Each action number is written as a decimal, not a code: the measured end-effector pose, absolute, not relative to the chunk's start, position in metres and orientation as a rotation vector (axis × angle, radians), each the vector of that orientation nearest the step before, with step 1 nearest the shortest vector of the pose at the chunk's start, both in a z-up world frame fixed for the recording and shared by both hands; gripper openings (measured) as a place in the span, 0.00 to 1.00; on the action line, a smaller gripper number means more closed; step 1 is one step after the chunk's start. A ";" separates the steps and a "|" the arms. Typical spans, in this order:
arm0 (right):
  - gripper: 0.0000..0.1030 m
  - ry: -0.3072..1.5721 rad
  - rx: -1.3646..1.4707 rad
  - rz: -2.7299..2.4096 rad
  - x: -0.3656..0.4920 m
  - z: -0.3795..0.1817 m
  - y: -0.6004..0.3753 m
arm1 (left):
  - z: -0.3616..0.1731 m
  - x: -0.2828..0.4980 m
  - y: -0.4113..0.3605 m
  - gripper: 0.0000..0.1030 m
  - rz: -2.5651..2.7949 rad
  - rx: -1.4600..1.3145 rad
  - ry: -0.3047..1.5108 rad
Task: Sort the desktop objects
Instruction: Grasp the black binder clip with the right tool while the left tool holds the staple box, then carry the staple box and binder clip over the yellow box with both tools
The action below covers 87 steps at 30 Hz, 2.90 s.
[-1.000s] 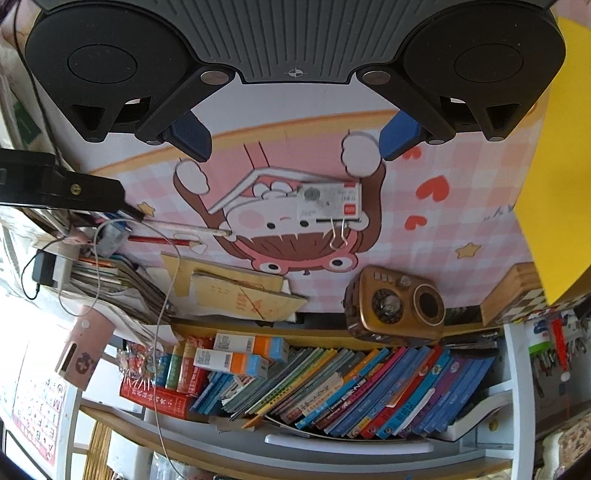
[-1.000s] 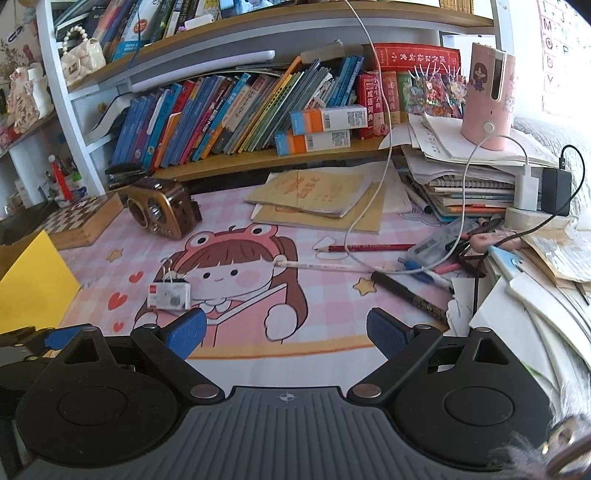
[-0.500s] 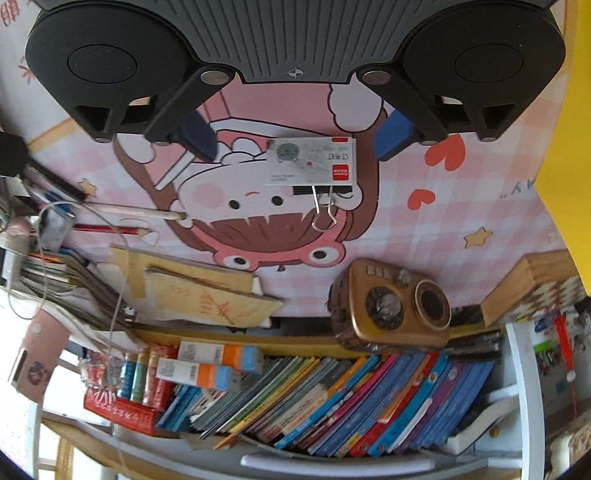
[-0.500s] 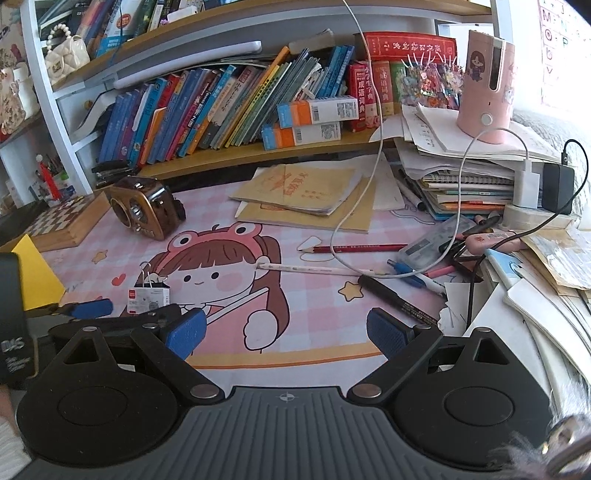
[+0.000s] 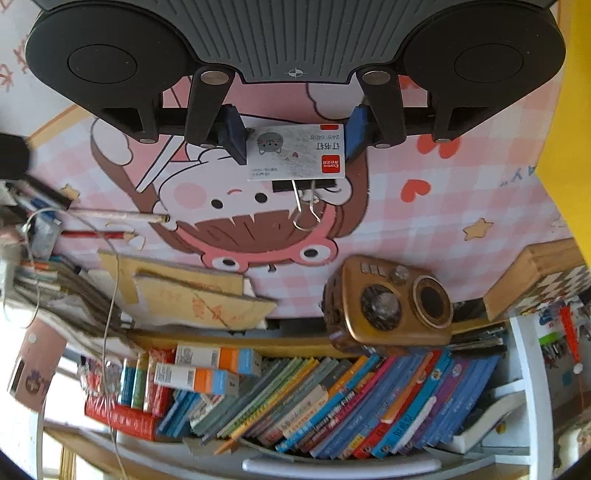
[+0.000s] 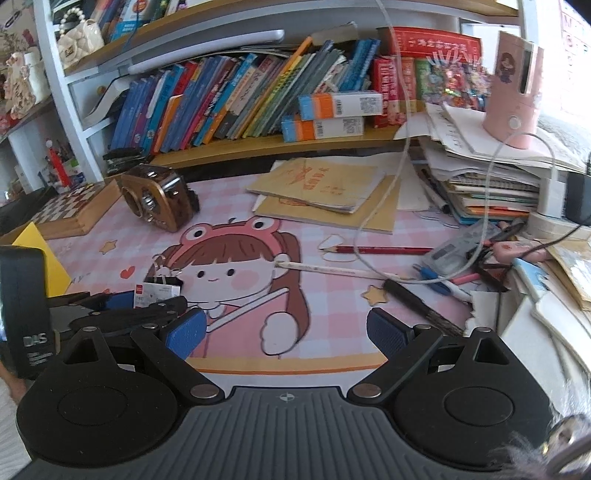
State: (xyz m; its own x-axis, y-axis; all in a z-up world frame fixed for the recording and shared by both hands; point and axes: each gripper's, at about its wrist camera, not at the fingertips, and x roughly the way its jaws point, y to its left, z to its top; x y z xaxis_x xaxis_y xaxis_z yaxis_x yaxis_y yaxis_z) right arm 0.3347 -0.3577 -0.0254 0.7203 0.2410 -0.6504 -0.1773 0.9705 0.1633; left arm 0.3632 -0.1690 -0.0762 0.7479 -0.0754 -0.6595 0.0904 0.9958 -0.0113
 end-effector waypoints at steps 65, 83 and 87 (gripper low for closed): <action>0.36 0.728 -0.093 0.277 0.407 -0.089 -0.201 | -0.040 0.225 -0.098 0.52 0.089 -0.059 0.770; 0.36 0.689 -0.064 0.403 0.350 -0.043 -0.249 | -0.025 0.207 -0.105 0.52 0.064 -0.099 0.698; 0.36 0.685 -0.049 0.440 0.320 -0.027 -0.263 | -0.021 0.196 -0.106 0.52 0.037 -0.117 0.686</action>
